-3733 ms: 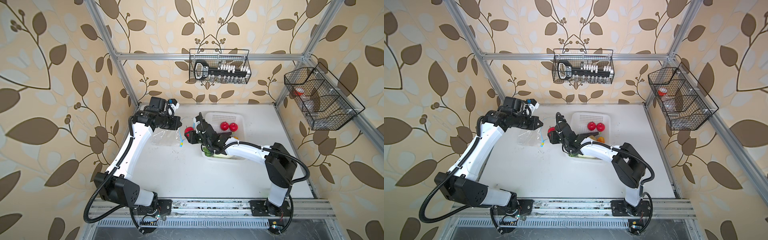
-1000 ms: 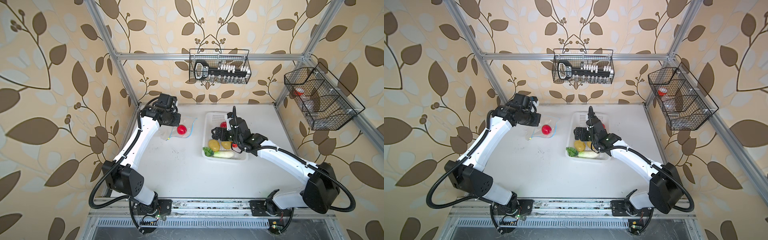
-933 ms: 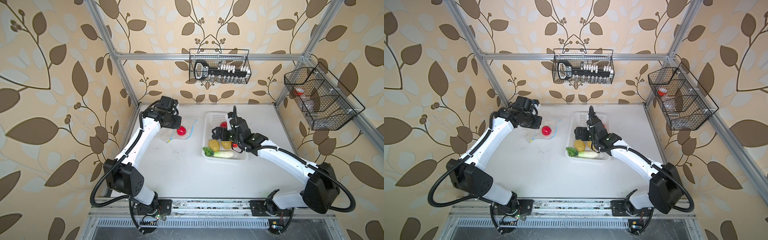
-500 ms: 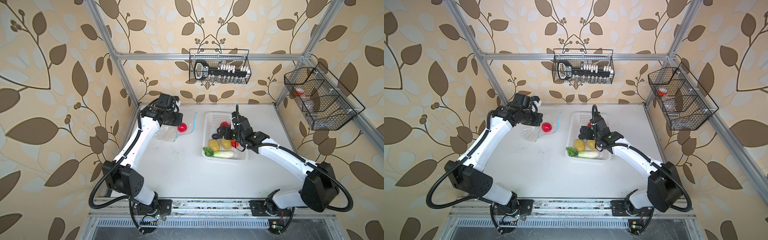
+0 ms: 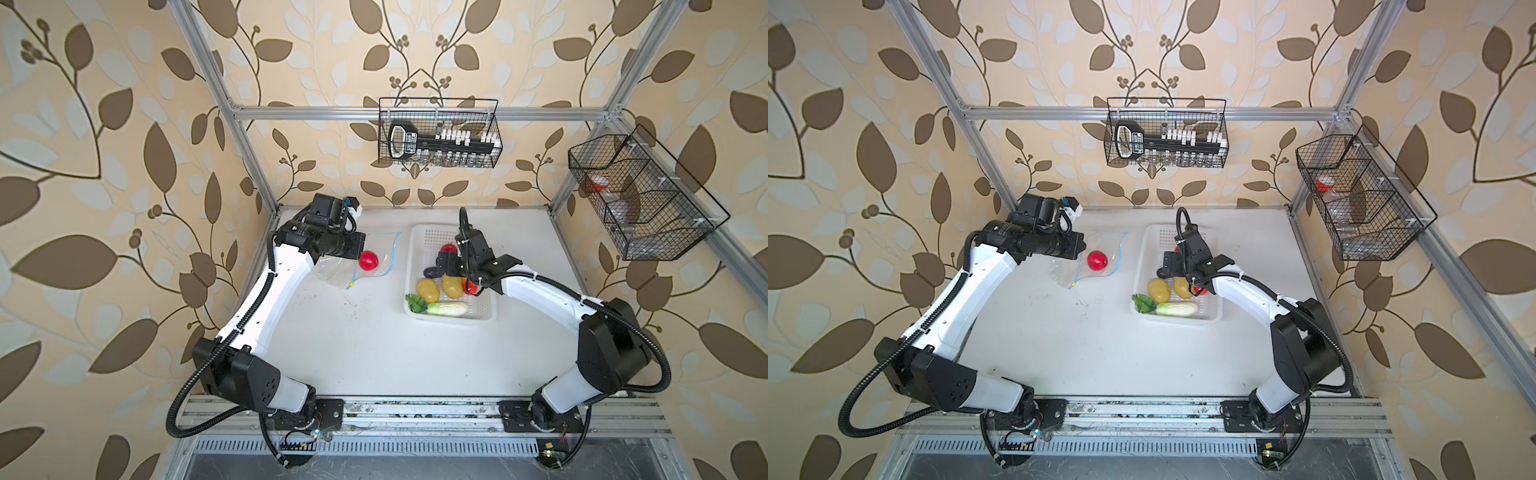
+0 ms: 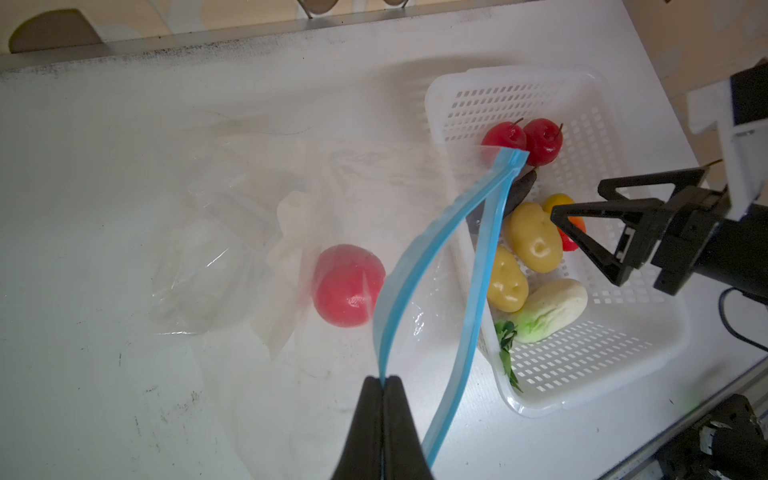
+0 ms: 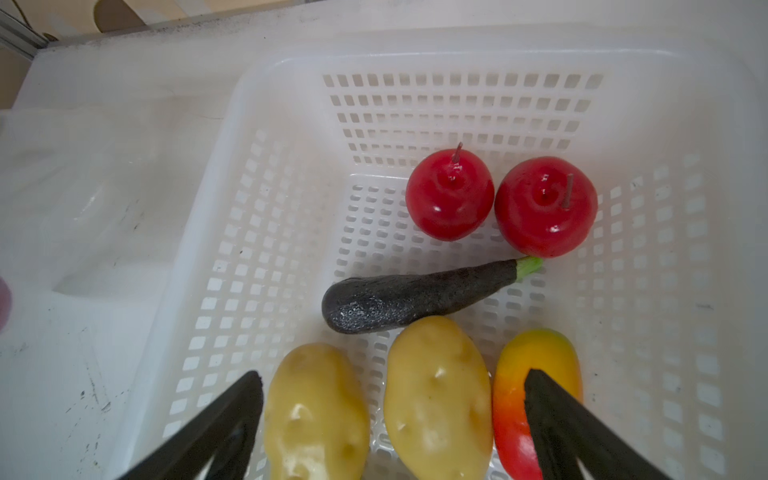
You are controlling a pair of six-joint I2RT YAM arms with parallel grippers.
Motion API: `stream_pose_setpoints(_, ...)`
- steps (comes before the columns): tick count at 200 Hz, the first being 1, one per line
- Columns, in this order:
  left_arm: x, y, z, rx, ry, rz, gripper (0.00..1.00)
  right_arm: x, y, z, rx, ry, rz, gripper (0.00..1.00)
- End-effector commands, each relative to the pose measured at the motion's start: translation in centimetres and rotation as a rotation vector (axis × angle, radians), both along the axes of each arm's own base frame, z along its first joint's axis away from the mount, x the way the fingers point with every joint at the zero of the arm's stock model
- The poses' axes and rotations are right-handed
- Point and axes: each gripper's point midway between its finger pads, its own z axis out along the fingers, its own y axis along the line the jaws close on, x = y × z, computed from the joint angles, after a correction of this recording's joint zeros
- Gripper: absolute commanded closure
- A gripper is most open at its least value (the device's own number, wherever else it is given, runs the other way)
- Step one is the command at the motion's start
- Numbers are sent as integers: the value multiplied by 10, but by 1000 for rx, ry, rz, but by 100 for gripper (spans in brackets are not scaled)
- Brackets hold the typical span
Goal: Place the food in the zip-top bag and seal the zipper
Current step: 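Lower the right gripper into the basket around another red apple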
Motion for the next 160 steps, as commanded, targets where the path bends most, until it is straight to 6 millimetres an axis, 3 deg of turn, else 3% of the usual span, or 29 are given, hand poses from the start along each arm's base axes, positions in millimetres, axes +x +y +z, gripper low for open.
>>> stream_pose_setpoints(1, -6, -9, 11, -44, -48, -63, 100, 16, 1, 5, -7, -19, -9, 3)
stream_pose_setpoints(80, -14, -21, -3, -78, -45, -154, 100, 52, 5, -16, -11, 24, -57, 6)
stream_pose_setpoints(160, -16, -11, -43, -31, -21, -111, 100, 73, -5, -42, -108, 45, -122, 10)
